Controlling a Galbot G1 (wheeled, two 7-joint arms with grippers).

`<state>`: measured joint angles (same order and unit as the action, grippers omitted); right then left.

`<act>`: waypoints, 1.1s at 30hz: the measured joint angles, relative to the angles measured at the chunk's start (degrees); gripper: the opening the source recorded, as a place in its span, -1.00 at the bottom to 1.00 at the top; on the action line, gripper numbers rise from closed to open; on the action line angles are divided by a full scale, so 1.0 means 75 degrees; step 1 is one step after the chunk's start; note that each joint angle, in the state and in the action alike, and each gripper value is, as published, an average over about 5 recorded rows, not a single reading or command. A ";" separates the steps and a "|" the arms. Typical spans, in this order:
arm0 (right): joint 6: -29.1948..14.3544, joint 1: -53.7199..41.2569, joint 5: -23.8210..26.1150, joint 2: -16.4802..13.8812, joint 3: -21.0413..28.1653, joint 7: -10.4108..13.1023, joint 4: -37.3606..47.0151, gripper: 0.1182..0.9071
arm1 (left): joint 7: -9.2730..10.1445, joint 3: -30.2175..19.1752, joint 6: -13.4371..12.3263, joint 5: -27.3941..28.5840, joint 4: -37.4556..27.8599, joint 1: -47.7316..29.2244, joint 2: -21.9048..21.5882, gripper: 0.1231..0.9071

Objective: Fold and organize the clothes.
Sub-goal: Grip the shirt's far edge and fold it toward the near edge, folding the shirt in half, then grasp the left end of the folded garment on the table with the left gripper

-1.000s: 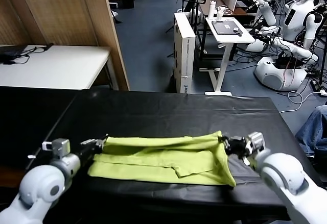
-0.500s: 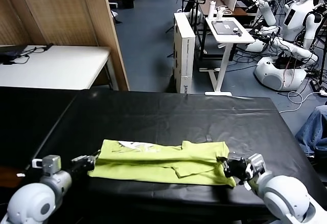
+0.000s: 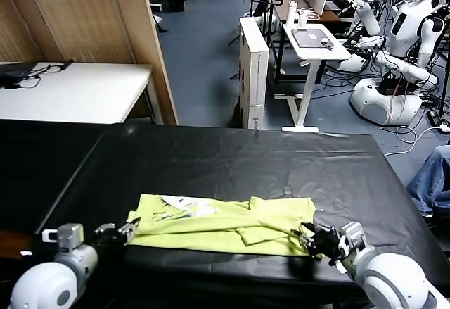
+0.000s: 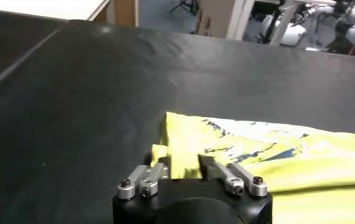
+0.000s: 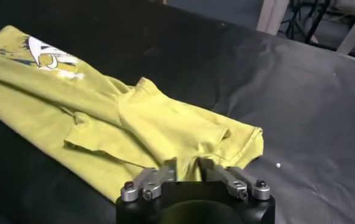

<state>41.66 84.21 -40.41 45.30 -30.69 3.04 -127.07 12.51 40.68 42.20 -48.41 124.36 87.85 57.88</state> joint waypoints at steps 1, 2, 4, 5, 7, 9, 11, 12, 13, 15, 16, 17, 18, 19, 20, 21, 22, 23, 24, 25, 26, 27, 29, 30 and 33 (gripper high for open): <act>-0.0045 -0.0063 -0.0033 0.0080 -0.0005 0.0067 0.0084 1.00 | 0.0015 -0.0038 0.0000 0.0019 -0.0046 -0.0081 0.0045 0.92; -0.0100 -0.0144 -0.0088 0.0168 0.0002 0.0130 0.0182 1.00 | 0.0023 -0.0083 0.0000 0.0043 -0.0098 -0.0172 0.0088 0.97; -0.0191 -0.0337 -0.0241 0.0349 0.0024 0.0241 0.0392 1.00 | 0.0019 -0.0190 0.0000 0.0102 -0.0222 -0.0392 0.0171 0.99; -0.0223 -0.0442 -0.0336 0.0439 0.0040 0.0287 0.0491 1.00 | 0.0014 -0.0248 0.0000 0.0131 -0.0287 -0.0508 0.0207 1.00; -0.0270 -0.0657 -0.0487 0.0598 0.0077 0.0366 0.0669 1.00 | 0.0004 -0.0370 0.0000 0.0178 -0.0426 -0.0754 0.0278 1.00; -0.0308 -0.0871 -0.0562 0.0734 0.0123 0.0448 0.0822 1.00 | -0.0004 -0.0493 -0.0001 0.0215 -0.0578 -0.0981 0.0337 1.00; -0.0346 -0.1086 -0.0568 0.0865 0.0177 0.0535 0.0983 1.00 | -0.0022 -0.0604 -0.0001 0.0247 -0.0739 -0.1197 0.0385 1.00; -0.0360 -0.1192 -0.0564 0.0931 0.0207 0.0580 0.1068 1.00 | -0.0034 -0.0656 -0.0001 0.0267 -0.0823 -0.1298 0.0405 1.00; -0.0371 -0.1292 -0.0557 0.0996 0.0236 0.0623 0.1159 1.00 | -0.0047 -0.0703 -0.0001 0.0289 -0.0911 -0.1400 0.0426 1.00; -0.0382 -0.1463 -0.0540 0.1122 0.0292 0.0686 0.1349 1.00 | -0.0067 -0.0789 -0.0001 0.0337 -0.1097 -0.1607 0.0473 1.00; -0.0386 -0.1527 -0.0526 0.1179 0.0315 0.0705 0.1443 1.00 | -0.0075 -0.0826 -0.0001 0.0364 -0.1193 -0.1708 0.0497 1.00; -0.0390 -0.1574 -0.0511 0.1233 0.0332 0.0716 0.1537 1.00 | -0.0082 -0.0856 -0.0001 0.0388 -0.1294 -0.1810 0.0519 1.00; -0.0393 -0.1605 -0.0496 0.1285 0.0345 0.0722 0.1626 1.00 | -0.0088 -0.0883 -0.0001 0.0408 -0.1396 -0.1909 0.0541 1.00; -0.0396 -0.1624 -0.0479 0.1331 0.0352 0.0727 0.1708 1.00 | -0.0095 -0.0906 -0.0001 0.0424 -0.1498 -0.2001 0.0563 1.00; -0.0399 -0.1635 -0.0462 0.1371 0.0354 0.0730 0.1783 1.00 | -0.0103 -0.0924 -0.0001 0.0433 -0.1598 -0.2087 0.0580 1.00; -0.0400 -0.1642 -0.0447 0.1406 0.0355 0.0732 0.1848 0.97 | -0.0112 -0.0942 -0.0001 0.0438 -0.1701 -0.2171 0.0596 1.00; -0.0403 -0.1649 -0.0432 0.1437 0.0356 0.0732 0.1905 0.93 | -0.0121 -0.0961 -0.0001 0.0439 -0.1798 -0.2247 0.0609 1.00; -0.0407 -0.1660 -0.0415 0.1466 0.0357 0.0731 0.1957 0.86 | -0.0130 -0.0978 -0.0001 0.0440 -0.1886 -0.2315 0.0619 1.00; -0.0412 -0.1677 -0.0398 0.1495 0.0362 0.0728 0.2006 0.75 | -0.0138 -0.0994 -0.0001 0.0442 -0.1968 -0.2375 0.0625 1.00; -0.0417 -0.1695 -0.0381 0.1525 0.0369 0.0724 0.2053 0.64 | -0.0148 -0.1010 -0.0001 0.0444 -0.2043 -0.2427 0.0630 1.00; -0.0423 -0.1714 -0.0362 0.1553 0.0378 0.0719 0.2099 0.51 | -0.0160 -0.1023 -0.0001 0.0447 -0.2106 -0.2467 0.0636 1.00; -0.0430 -0.1735 -0.0340 0.1582 0.0390 0.0714 0.2144 0.38 | -0.0174 -0.1034 -0.0001 0.0451 -0.2167 -0.2499 0.0644 1.00; -0.0449 -0.1780 -0.0284 0.1633 0.0418 0.0702 0.2228 0.10 | -0.0207 -0.1057 -0.0004 0.0469 -0.2272 -0.2540 0.0663 1.00; -0.0458 -0.1803 -0.0250 0.1655 0.0436 0.0695 0.2268 -0.05 | -0.0223 -0.1068 -0.0010 0.0481 -0.2315 -0.2550 0.0673 1.00; -0.0476 -0.1866 -0.0173 0.1701 0.0502 0.0678 0.2373 -0.53 | -0.0246 -0.1097 -0.0059 0.0516 -0.2385 -0.2551 0.0700 1.00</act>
<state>38.09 70.22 -41.71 58.05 -26.93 8.13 -109.28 10.66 32.46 41.76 -44.54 106.47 68.72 63.13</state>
